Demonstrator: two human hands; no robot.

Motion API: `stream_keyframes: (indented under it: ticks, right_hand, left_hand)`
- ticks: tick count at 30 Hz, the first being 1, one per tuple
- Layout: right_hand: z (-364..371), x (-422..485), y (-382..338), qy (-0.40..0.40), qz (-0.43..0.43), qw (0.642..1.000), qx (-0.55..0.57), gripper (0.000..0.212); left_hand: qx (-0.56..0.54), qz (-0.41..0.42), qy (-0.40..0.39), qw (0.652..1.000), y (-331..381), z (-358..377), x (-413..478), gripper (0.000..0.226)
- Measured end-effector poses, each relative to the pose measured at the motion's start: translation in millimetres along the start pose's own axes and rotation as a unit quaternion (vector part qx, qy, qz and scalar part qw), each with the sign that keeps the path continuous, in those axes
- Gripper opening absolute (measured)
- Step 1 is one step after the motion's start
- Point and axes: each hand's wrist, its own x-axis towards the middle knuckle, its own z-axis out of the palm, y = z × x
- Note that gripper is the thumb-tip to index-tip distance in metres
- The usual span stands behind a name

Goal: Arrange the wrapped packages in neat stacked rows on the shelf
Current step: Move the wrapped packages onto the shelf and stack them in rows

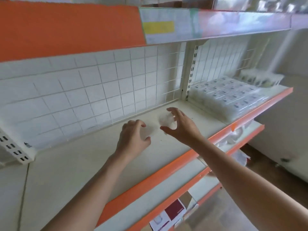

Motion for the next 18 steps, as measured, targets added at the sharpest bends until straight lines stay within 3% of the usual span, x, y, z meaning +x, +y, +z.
stream_keyframes:
  ticks: [8, 18]
  right_hand:
    - [-109.7, -12.7, 123.4, 0.065, 0.033, 0.997, -0.007, 0.064]
    - [-236.9, -1.8, 287.7, 0.126, 0.066, 0.990, 0.019, 0.064]
  left_hand:
    - [-0.019, 0.070, -0.015, 0.997, 136.9, 84.0, 60.4, 0.046]
    - [-0.004, 0.093, -0.001, 0.996, 315.2, 196.2, 123.2, 0.042]
